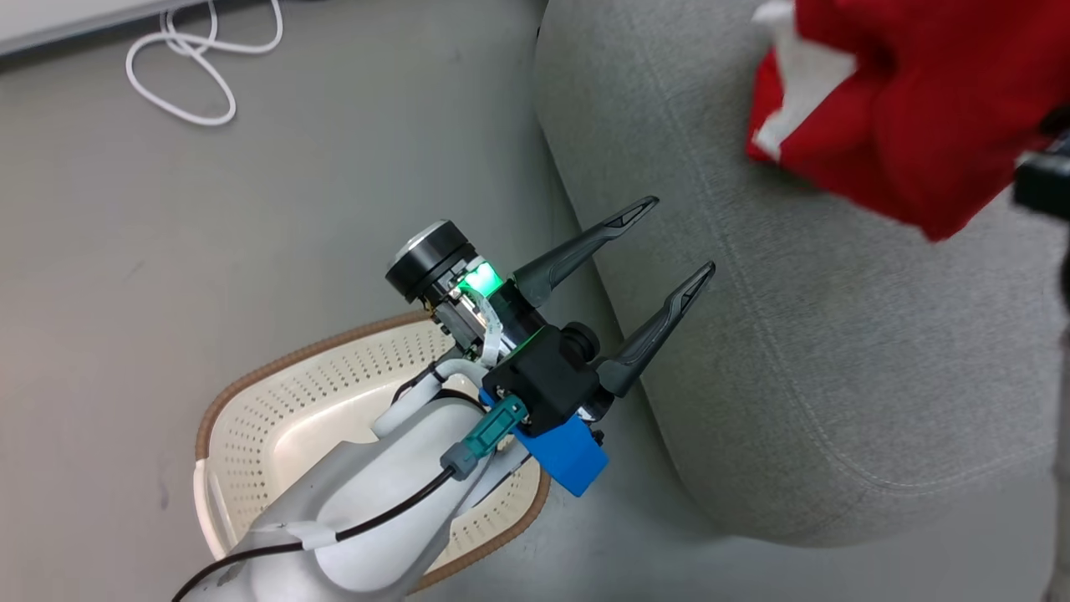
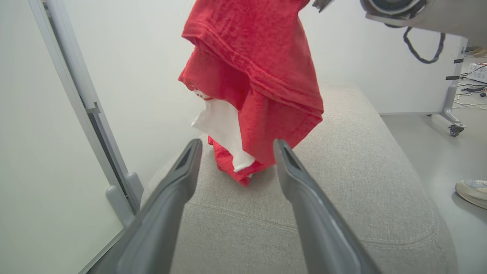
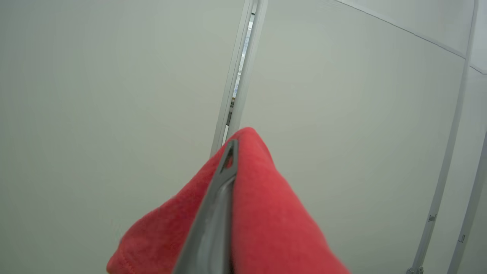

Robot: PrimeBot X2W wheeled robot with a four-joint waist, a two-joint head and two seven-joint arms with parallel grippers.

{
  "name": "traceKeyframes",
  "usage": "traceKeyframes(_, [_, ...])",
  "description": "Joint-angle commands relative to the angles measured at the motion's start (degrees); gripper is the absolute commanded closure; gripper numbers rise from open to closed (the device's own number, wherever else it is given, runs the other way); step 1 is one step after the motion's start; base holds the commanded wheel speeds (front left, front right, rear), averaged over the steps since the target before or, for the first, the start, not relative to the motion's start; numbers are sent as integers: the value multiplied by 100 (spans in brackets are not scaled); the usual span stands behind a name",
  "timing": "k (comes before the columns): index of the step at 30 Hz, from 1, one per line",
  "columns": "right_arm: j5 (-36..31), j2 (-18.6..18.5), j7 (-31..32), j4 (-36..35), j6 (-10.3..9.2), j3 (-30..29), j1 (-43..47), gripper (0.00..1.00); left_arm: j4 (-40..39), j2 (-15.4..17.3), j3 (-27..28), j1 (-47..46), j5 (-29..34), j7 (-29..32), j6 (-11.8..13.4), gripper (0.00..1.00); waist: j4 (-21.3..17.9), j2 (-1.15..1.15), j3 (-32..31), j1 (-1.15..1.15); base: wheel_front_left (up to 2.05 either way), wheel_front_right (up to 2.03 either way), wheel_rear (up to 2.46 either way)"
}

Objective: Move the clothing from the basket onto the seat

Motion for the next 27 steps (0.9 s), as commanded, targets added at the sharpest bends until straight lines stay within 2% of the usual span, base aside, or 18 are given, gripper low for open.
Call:
traceKeyframes(1, [-19, -113, -3, 75, 1, -124, -287, 100, -15, 41, 3, -125, 24, 0, -6, 0, 167, 0, 209, -1, 0, 0, 0])
traceKeyframes(7, [-69, -581, -2, 583, 1, -636, -1204, 100, -25, 58, -30, -272, 56, -14, -21, 0, 349, 0, 491, -1, 0, 0, 0])
traceKeyframes(12, [-71, -754, -1, 1201, 1, -953, -1654, 100, -33, 76, -39, -355, 69, -27, 0, 0, 429, 0, 663, -1, 0, 0, 0])
traceKeyframes(20, [-334, -997, -2, 2557, 1, -1128, -1511, 100, -75, 150, -38, -443, 69, -5, 45, 0, 531, 0, 967, -1, 0, 0, 0])
traceKeyframes(27, [-470, -899, -2, 3506, 1, -1256, -1307, 100, -136, 229, -32, -540, 76, 11, 45, 0, 587, 0, 1210, -1, 0, 0, 0])
